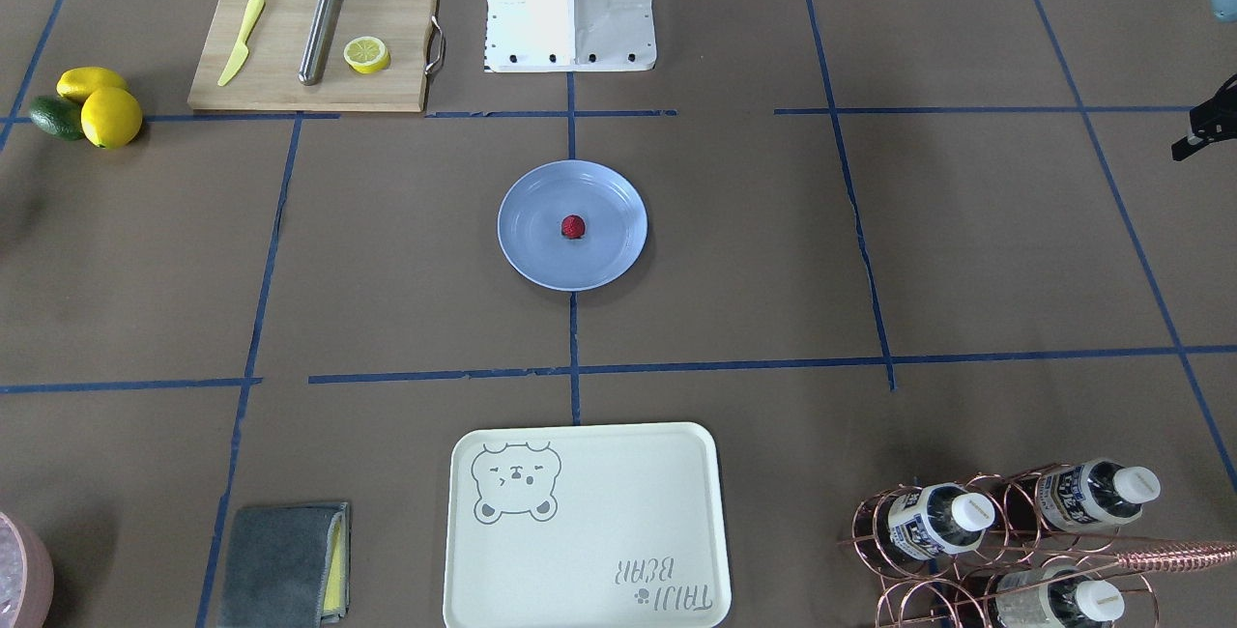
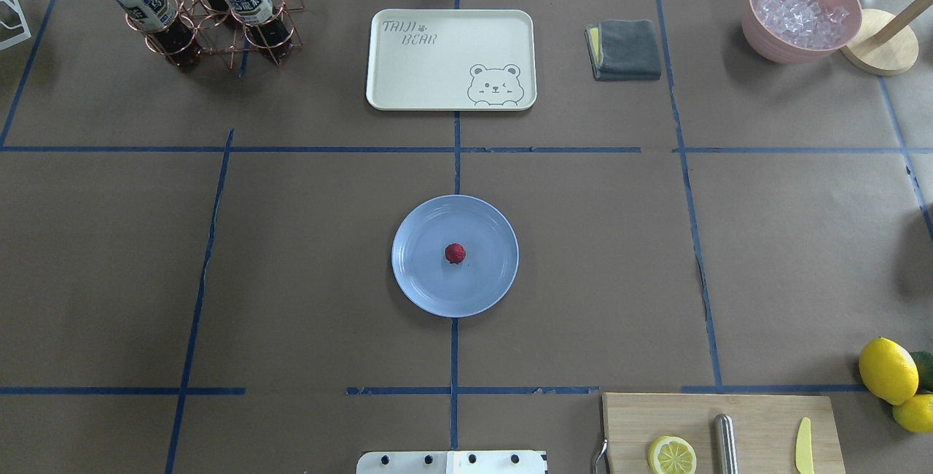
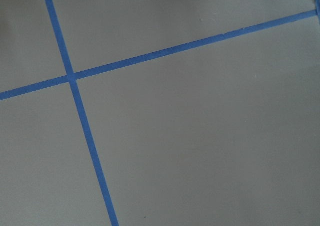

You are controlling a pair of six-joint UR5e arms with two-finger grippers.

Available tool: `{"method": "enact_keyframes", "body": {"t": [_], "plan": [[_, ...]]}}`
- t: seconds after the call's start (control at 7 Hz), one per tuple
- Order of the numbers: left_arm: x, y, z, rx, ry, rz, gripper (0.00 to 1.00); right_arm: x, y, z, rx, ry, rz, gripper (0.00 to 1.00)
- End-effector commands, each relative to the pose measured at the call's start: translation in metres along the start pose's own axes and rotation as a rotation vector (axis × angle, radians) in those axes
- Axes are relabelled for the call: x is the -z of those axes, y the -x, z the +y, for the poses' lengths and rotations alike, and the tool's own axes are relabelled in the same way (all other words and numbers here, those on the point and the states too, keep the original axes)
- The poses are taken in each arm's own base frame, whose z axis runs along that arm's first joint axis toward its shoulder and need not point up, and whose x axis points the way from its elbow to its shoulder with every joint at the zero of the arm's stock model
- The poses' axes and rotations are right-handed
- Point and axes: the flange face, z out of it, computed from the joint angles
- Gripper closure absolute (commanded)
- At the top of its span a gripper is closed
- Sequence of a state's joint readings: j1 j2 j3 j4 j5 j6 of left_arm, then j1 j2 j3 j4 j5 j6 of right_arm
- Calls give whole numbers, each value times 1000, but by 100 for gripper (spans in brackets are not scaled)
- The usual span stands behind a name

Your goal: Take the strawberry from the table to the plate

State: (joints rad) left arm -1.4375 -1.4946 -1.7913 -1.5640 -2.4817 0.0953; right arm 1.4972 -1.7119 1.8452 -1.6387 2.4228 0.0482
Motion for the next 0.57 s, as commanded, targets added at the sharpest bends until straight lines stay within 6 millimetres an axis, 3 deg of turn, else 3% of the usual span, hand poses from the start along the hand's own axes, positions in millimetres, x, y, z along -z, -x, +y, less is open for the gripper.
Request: {"method": "enact_keyframes", "body": {"t": [0.0, 0.14, 0.43], "plan": [[11, -12, -9, -32, -25, -7, 0, 0, 0, 1, -4, -1, -1, 0], [9, -10, -10, -31, -20, -8, 0, 0, 0, 0, -5, 0, 1, 0], [22, -16, -21, -44, -38, -36, 0, 0, -1, 0, -5, -1, 5, 0]]}}
